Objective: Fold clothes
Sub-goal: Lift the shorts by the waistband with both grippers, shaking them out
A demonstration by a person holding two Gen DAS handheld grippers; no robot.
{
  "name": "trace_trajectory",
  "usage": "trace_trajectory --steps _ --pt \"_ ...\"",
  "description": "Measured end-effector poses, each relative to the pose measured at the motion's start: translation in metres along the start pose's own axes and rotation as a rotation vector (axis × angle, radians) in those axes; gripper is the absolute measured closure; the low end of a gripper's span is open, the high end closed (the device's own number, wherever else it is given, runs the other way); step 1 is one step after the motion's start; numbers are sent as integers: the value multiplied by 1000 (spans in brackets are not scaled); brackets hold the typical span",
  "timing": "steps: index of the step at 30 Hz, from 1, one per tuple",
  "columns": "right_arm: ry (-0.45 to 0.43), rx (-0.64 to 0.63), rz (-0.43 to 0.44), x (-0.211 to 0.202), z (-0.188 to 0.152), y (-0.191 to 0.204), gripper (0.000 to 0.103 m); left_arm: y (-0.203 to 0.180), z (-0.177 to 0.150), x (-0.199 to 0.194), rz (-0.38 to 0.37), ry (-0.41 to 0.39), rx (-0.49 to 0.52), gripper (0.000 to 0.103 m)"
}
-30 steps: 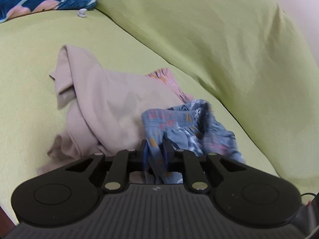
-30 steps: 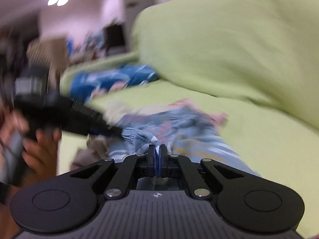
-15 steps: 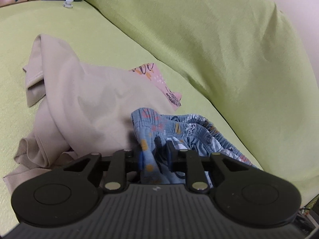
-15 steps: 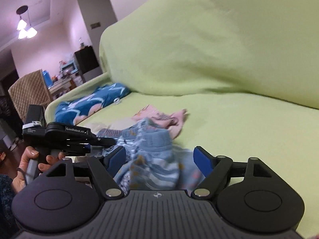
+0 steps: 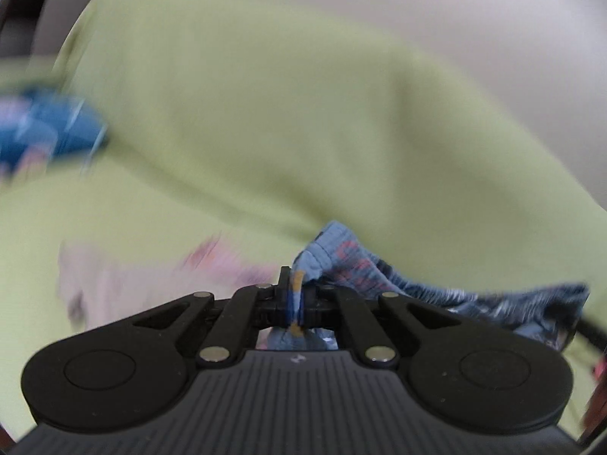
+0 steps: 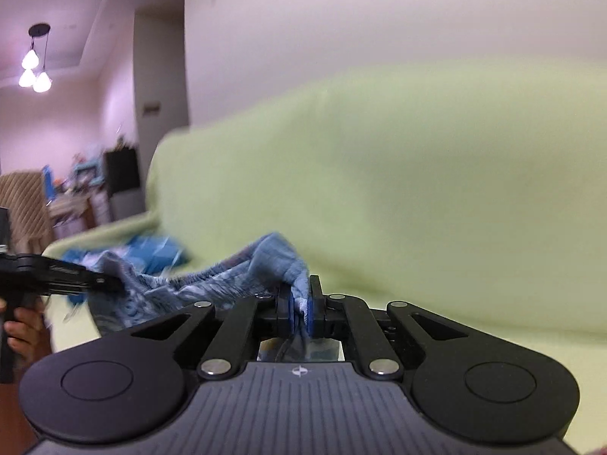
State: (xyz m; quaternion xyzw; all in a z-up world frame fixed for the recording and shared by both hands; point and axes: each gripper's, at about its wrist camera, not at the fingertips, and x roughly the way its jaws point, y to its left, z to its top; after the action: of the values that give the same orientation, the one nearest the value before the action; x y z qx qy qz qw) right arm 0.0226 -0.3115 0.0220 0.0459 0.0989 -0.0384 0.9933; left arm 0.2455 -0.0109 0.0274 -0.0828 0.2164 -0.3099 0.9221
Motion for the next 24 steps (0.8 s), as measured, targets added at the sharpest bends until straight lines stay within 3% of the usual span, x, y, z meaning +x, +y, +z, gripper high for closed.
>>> trace_trajectory --steps 4,8,12,18,21,24 --pt "-146 -105 -131 -101 44 -2 98 -101 35 -69 -4 -180 238 102" --pt "-279 -201 -264 -201 77 2 98 -178 48 -138 -34 -330 347 102" --pt "-339 -231 -364 -290 94 -4 99 -229 49 -192 -115 -378 360 100" --pt "-353 -277 -487 -401 83 -16 98 -301 4 -253 -153 -437 416 99" --pt "-309 -261 -527 -433 68 -34 98 -328 -17 -257 -174 -409 423 98" --pt "-248 -234 -547 -440 52 -62 97 -346 -33 -235 -184 -341 429 97"
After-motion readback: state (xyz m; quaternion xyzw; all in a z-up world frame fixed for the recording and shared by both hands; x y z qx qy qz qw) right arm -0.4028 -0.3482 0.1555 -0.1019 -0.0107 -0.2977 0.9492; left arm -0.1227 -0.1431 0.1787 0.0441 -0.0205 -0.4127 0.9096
